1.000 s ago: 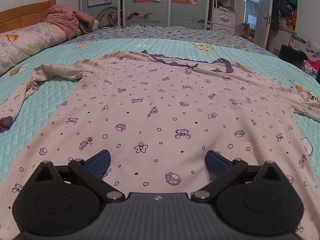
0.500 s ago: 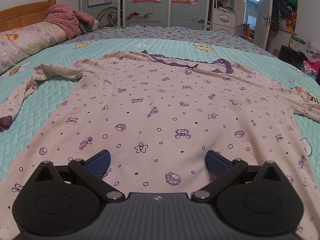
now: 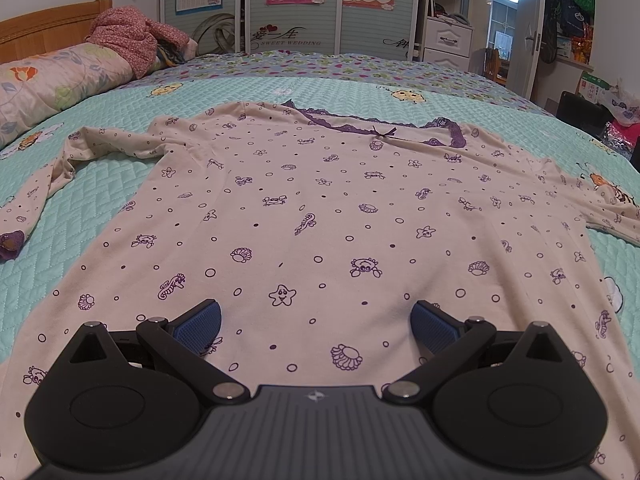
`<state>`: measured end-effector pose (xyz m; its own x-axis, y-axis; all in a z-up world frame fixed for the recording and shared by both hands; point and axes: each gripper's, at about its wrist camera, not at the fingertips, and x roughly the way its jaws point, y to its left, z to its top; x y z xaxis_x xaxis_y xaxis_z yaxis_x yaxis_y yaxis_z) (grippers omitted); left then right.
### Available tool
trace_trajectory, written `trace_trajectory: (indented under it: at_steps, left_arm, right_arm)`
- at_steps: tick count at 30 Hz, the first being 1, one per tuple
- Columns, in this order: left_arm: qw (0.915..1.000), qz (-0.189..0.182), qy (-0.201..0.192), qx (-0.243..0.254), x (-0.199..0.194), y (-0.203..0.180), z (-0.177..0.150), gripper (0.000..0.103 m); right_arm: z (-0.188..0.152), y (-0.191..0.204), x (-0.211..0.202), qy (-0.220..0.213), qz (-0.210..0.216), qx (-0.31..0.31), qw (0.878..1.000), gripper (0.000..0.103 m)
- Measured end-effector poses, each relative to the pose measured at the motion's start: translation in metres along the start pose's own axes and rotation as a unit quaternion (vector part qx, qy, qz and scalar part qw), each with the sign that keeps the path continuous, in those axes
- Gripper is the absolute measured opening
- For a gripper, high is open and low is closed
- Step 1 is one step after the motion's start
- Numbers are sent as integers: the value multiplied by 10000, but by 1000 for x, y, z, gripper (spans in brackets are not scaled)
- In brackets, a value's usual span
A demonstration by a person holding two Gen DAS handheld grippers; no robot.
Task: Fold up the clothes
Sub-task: 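Move the right gripper to the top's body and grasp the fabric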
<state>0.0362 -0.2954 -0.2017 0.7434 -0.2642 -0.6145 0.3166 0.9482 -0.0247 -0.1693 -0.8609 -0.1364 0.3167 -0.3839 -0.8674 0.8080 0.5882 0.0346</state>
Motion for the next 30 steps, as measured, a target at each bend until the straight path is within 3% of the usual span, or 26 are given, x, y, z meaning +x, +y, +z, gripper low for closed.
trace_trajectory:
  at_steps: [2,4,7,9,13,15,18,20,22,26,30]
  left_arm:
    - [10000,1,2,2,0,0,0,103]
    - [10000,8,13,9,0,0,0,103]
    - [10000,15,79,23,-1,-1,2,103]
    - [9997,-49,227,-32,-5,2,6,103]
    - [9958,-564,347,-629,-34,34,7,103]
    - [9908,-775,569,-950,-48,58,3,103]
    - [9830,-973,859,-1296,-69,91,-13,103]
    - [9838,-989,856,-1228,-86,102,-22,103]
    - [9867,-869,831,-1091,-100,109,-28,103]
    - [9855,-686,752,-1357,-113,136,-31,103]
    - [9815,-492,613,-1743,-117,171,-25,103]
  right_arm:
    - [0,6,-10,-295,-383,89,9988,7]
    - [-1,32,-27,-642,-189,-157,9976,7]
    - [-7,90,-46,-719,910,-440,9923,9]
    - [-17,138,-55,-590,1651,-637,9825,20]
    - [-56,236,-73,-216,2944,-1143,9486,26]
    - [-89,274,-84,-60,3322,-1430,9323,27]
    - [-138,297,-97,72,3314,-1641,9291,35]
    - [-162,290,-96,252,3310,-1470,9318,43]
    - [-182,280,-88,341,3174,-1147,9407,43]
    - [-192,263,-69,263,3114,-343,9493,43]
    - [-182,263,-53,196,3092,145,9507,42]
